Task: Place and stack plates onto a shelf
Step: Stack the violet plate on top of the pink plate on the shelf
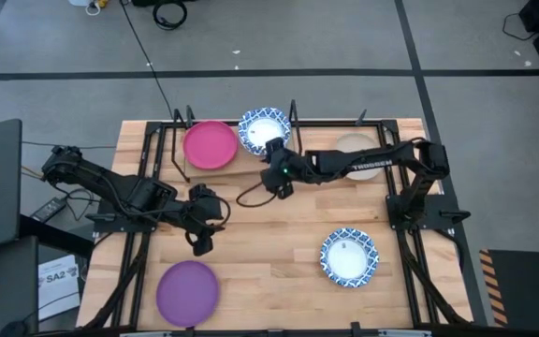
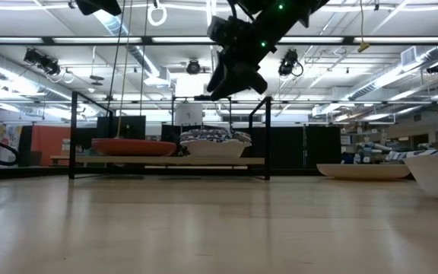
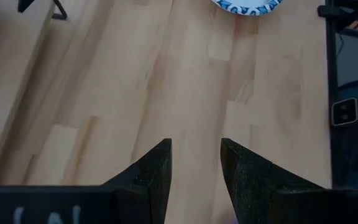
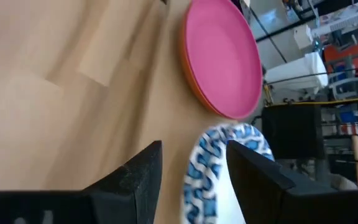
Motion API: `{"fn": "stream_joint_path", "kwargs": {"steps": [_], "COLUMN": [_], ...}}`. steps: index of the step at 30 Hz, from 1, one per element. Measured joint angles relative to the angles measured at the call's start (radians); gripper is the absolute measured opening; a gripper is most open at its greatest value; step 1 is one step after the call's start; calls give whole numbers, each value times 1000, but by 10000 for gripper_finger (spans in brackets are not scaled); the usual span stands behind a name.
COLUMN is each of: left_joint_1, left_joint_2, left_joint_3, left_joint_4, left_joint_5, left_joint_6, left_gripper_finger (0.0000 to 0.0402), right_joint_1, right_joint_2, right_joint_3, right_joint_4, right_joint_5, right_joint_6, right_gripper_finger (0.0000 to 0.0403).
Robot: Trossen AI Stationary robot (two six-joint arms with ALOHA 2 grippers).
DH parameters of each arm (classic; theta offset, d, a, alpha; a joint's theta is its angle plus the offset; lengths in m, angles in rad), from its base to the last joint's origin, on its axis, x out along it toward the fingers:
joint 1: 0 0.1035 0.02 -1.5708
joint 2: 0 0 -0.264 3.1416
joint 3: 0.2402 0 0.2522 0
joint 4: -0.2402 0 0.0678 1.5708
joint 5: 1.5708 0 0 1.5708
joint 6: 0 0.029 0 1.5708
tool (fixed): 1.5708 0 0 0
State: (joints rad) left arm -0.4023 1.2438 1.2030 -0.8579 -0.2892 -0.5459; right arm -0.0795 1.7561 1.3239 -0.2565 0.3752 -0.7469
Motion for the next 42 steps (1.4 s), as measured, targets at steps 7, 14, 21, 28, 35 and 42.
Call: {"fn": "stream_joint_path", "kwargs": {"steps": [7, 14, 21, 28, 35, 42], "left_joint_1": [0, 0, -1, -1, -1, -2], "left_joint_2": [0, 0, 0, 0, 0, 0], "left_joint_3": [0, 0, 0, 0, 0, 0], "left_joint_4": [-13, -64, -102, -141, -152, -167], "left_joint_5": [6, 6, 6, 6, 6, 6], "left_joint_6": [-55, -71, -71, -71, -62, -36], "left_gripper_finger": [143, 143, 143, 143, 143, 143], "right_joint_1": [72, 137, 218, 297, 380, 480], "right_joint_2": [0, 0, -4, -65, -170, -350], "right_joint_3": [0, 0, 0, 0, -9, -194], "right_joint_4": [-5, -57, -194, -382, -553, -578], "right_joint_5": [-13, -9, -3, -3, 2, 122], "right_joint_6": [140, 230, 384, 586, 795, 1064], "right_gripper_finger": [185, 185, 185, 185, 185, 185]}}
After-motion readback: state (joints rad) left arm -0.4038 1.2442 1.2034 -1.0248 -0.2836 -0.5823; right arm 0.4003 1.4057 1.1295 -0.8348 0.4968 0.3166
